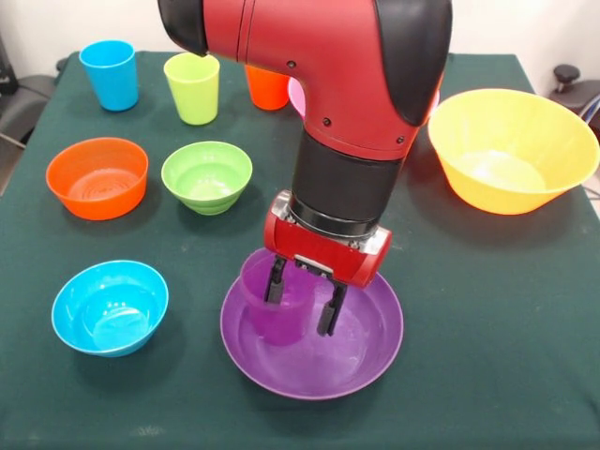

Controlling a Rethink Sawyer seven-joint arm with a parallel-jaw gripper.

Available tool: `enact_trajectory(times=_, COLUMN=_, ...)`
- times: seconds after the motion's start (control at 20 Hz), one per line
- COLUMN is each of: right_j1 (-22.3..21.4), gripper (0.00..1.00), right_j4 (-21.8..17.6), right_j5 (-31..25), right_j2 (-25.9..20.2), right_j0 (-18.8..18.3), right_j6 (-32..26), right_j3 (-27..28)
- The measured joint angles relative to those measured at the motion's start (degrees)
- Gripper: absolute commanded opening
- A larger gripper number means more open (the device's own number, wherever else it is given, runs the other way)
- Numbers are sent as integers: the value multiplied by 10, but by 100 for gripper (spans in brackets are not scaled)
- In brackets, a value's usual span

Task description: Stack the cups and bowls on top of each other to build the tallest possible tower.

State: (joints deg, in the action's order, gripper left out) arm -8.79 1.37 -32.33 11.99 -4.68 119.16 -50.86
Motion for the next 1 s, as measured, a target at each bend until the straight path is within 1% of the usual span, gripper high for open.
enact_trajectory(times=0.75, right_j1=2, gripper=100, right_j4=0, right_j5=7, right_j2=0, right_j0=0, right_j6=0, right_j3=-9)
enact_trajectory(times=1.0, right_j1=-7, gripper=100, right_j4=0, right_j5=7, right_j2=-4, right_j0=0, right_j6=0, right_j3=-20)
